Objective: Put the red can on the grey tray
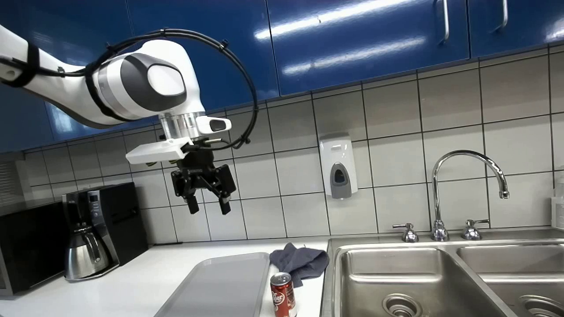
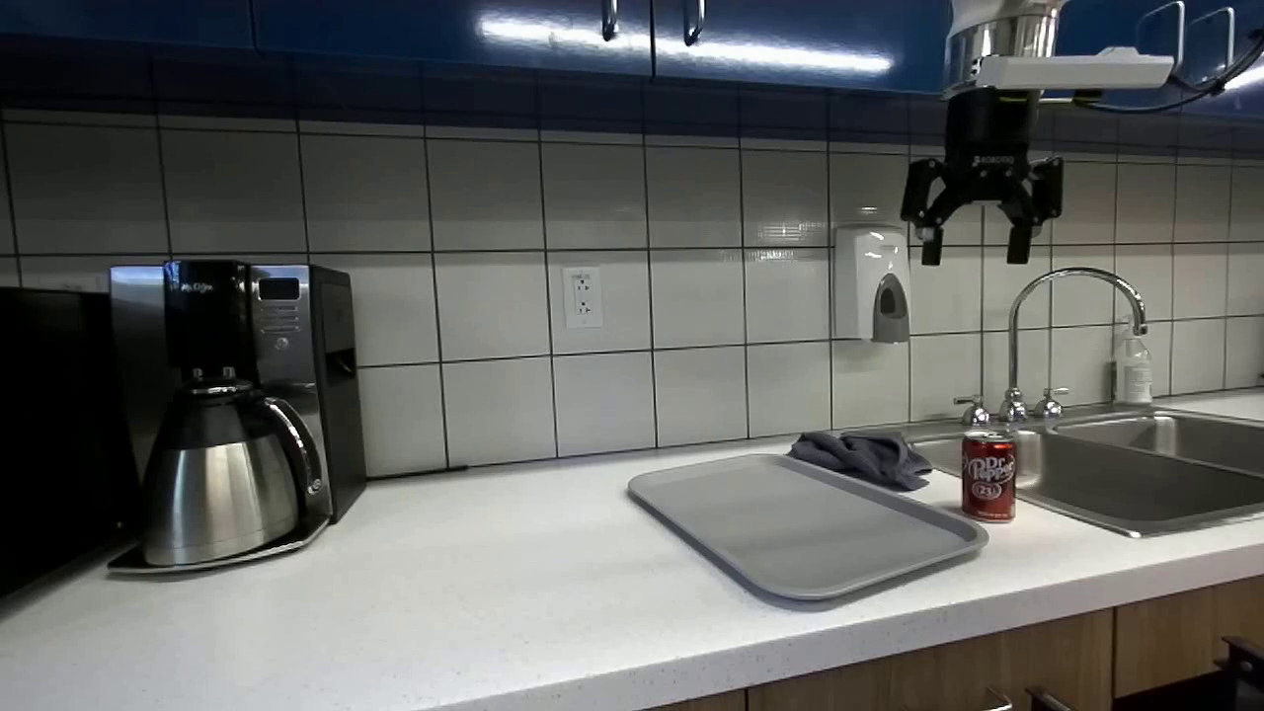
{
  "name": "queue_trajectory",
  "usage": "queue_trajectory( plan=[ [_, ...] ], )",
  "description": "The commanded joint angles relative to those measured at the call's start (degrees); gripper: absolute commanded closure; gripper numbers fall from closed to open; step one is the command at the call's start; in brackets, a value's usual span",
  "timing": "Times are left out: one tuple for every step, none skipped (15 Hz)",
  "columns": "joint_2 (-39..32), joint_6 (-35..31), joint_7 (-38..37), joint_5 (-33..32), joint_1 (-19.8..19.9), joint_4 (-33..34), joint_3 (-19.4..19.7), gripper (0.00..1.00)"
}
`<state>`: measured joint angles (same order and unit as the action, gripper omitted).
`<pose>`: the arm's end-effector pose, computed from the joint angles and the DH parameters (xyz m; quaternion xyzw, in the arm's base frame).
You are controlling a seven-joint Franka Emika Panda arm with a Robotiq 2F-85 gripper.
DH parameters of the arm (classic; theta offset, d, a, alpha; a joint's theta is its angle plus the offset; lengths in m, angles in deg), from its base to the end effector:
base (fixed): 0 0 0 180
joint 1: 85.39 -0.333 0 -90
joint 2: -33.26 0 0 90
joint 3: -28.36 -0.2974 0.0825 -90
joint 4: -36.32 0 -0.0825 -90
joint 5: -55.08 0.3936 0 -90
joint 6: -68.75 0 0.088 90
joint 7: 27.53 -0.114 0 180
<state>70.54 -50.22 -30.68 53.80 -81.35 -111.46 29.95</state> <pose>0.3850 -0.0392 0.4591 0.9948 -0.0695 0.0737 0.0032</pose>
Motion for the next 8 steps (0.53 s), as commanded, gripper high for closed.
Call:
queue_trajectory(
  plan=[
    [-0.3, -1.1, 0.9, -1.8, 1.0, -2.4, 0.6, 0.0],
    [-0.8, -1.5, 0.9, -2.4, 1.2, -2.8, 0.7, 0.0],
    [-1.6, -2.2, 0.6, -3.2, 1.7, -3.1, 1.0, 0.0],
    [-2.5, -3.0, 0.6, -4.0, 2.0, -3.3, 1.2, 0.0],
    [-3.5, -3.8, 0.5, -4.7, 2.5, -3.3, 1.5, 0.0],
    [-4.8, -5.3, 0.5, -5.8, 3.0, -3.3, 1.9, 0.0],
    [-6.0, -6.4, 0.4, -6.5, 3.5, -3.2, 2.1, 0.0],
    [-7.5, -8.0, 0.4, -7.4, 4.0, -3.1, 2.3, 0.0]
  ],
)
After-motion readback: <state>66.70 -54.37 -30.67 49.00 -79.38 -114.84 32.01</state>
